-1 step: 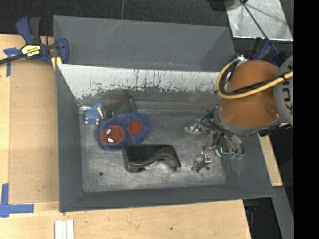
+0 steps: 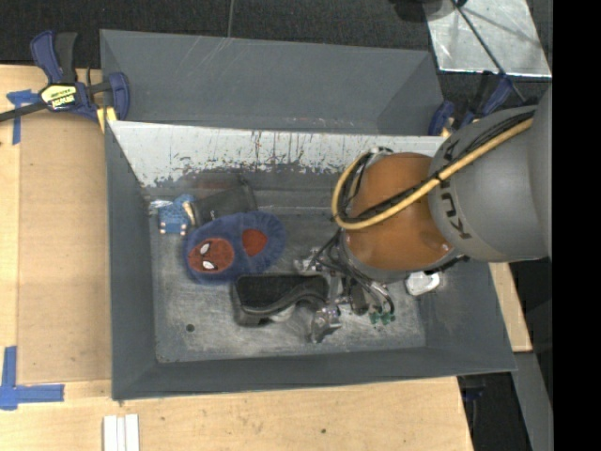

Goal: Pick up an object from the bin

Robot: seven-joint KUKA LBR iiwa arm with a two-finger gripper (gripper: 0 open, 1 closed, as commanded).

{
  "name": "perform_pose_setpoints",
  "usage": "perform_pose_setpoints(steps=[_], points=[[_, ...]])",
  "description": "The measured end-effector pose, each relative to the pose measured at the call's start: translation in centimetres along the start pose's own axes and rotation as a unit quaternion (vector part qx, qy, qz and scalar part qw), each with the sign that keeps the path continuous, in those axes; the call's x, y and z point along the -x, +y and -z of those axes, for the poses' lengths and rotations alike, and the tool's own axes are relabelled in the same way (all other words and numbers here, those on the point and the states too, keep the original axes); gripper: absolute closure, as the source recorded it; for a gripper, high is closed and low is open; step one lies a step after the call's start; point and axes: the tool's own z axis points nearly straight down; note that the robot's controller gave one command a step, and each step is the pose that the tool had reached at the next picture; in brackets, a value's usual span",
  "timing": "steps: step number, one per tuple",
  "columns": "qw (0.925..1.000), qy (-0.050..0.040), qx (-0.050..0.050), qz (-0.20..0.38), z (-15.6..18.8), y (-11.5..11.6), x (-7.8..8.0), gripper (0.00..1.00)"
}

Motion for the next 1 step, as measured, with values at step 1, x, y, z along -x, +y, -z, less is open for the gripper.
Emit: perform_pose_setpoints(steps=[1], points=[[1.0, -0.0052, -0.001, -0.002, 0.52, -0.31, 0.33, 1.0]])
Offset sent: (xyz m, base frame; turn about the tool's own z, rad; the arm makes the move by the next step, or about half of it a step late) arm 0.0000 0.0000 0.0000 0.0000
